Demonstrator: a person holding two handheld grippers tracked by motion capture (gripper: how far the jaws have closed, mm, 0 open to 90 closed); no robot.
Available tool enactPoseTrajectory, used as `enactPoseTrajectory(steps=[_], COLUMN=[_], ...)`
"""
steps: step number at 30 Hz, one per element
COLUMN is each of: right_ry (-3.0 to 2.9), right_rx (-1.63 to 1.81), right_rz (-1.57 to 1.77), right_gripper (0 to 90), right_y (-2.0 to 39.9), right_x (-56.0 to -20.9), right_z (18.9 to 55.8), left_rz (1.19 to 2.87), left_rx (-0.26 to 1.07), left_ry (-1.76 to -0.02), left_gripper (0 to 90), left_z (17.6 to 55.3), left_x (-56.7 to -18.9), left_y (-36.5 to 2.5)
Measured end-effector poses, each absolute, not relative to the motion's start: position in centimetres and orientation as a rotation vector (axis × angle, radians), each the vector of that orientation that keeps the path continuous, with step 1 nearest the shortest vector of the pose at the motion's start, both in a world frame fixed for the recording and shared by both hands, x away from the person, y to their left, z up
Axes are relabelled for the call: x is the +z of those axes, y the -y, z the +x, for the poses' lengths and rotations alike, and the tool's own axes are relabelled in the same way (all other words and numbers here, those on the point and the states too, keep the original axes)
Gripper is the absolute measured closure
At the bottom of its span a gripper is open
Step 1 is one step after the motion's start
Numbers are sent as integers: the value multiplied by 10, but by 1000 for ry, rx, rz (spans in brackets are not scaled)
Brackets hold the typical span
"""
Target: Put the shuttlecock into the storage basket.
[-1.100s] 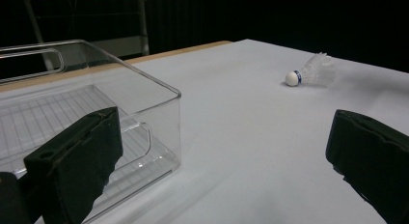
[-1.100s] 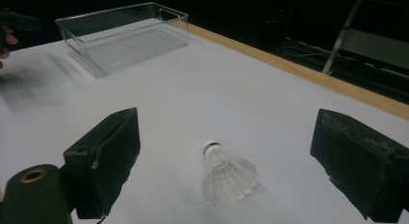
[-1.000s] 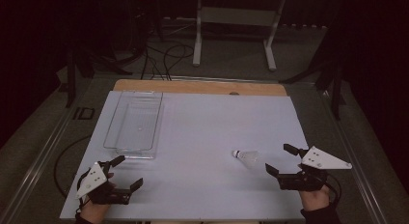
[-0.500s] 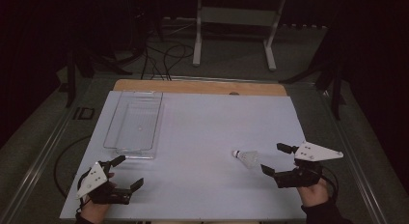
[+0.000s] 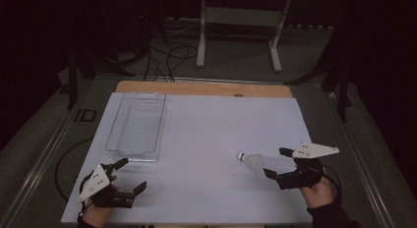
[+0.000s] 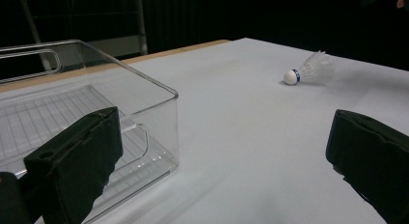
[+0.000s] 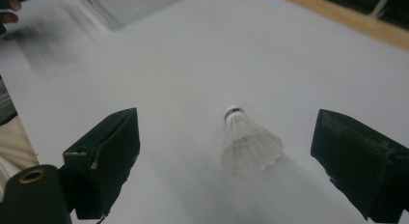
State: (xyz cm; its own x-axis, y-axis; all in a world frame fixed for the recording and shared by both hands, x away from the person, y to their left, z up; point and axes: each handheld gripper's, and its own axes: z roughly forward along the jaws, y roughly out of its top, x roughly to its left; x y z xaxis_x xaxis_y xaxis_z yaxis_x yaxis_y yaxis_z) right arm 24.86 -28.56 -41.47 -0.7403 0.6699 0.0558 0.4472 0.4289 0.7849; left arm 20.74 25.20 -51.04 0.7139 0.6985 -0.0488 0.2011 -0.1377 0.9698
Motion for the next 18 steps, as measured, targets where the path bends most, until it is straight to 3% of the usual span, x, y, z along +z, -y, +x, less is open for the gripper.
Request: enactPoseTrajectory(steps=[18], right_ry=[-2536], right_rx=[1064], right_rz=[1002], right_gripper=[99], right_y=[278], right_x=[-422], right_z=[257], left_rz=[1693], left_rx=[499], left_ry=[-725], left_gripper=[2], left_z=[208], left_x=[-511], left_y=[-251])
